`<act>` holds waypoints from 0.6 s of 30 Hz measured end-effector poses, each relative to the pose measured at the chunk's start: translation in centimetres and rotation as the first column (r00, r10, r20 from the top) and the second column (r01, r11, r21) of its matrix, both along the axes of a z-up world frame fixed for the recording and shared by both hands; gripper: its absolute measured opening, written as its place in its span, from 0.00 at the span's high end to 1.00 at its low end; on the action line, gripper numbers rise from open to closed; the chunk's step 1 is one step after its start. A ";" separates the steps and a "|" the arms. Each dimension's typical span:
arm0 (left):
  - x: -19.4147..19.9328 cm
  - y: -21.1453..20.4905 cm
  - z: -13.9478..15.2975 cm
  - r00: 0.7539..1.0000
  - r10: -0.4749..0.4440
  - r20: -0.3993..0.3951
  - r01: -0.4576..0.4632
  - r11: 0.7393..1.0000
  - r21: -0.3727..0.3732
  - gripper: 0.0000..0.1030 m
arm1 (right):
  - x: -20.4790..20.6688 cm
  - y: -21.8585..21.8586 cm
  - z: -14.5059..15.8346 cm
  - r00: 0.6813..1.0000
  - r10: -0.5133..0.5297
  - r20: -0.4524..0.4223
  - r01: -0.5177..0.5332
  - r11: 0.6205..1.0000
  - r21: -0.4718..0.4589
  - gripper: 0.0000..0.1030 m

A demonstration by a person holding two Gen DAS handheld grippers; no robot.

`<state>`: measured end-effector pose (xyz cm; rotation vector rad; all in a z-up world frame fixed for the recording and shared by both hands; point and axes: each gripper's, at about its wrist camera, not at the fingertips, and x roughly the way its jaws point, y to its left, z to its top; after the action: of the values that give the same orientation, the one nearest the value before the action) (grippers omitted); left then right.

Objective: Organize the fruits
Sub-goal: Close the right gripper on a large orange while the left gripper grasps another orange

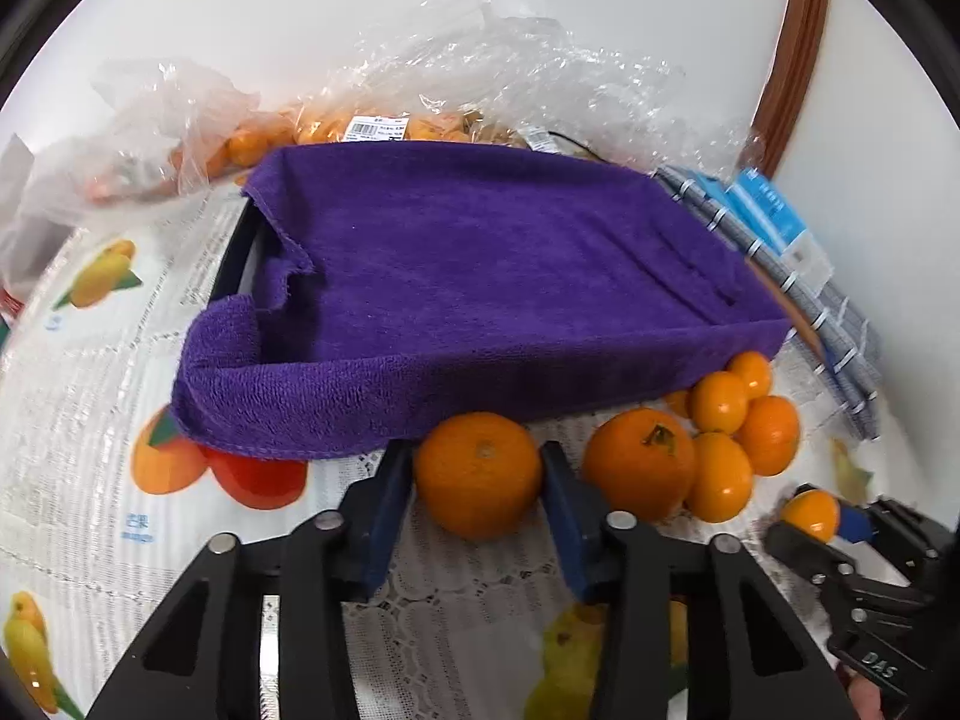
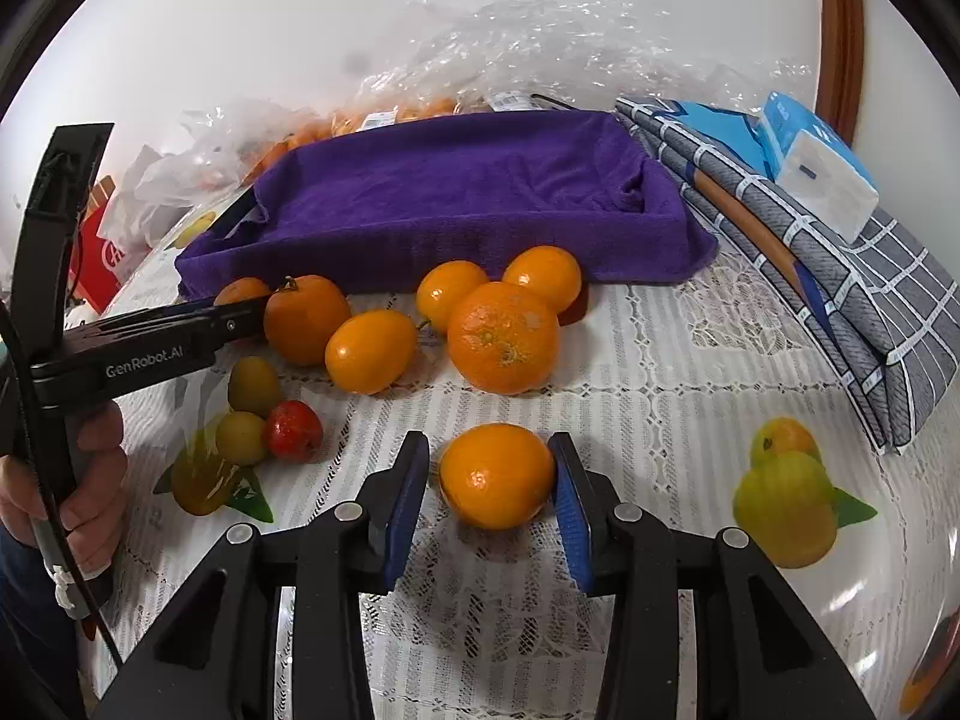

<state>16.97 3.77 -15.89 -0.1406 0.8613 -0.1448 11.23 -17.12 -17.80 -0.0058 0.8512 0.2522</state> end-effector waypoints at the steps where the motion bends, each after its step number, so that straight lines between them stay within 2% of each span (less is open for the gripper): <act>1: 0.0 0.2 0.0 1.000 0.001 0.001 -0.001 1.000 -0.017 0.63 | 0.0 0.0 0.0 1.000 -0.002 0.000 0.002 1.000 0.002 0.60; 4: -0.2 0.5 0.0 1.000 -0.002 0.007 0.003 0.998 -0.058 0.63 | -0.1 -0.4 0.0 1.000 -0.012 0.000 0.011 1.000 0.020 0.66; 9: -0.7 1.0 0.3 0.999 -0.014 0.031 0.018 0.993 -0.117 0.64 | -0.2 -0.6 0.1 1.000 -0.020 -0.001 0.020 0.999 0.041 0.66; 18: -0.9 1.3 0.7 0.999 0.000 0.047 0.006 0.990 -0.141 0.63 | -0.1 -0.5 0.1 1.000 -0.027 0.001 0.027 0.999 0.027 0.66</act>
<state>16.05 5.06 -15.19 -0.2675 0.8043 -0.2114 11.16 -17.64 -17.68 0.0304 0.8460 0.2379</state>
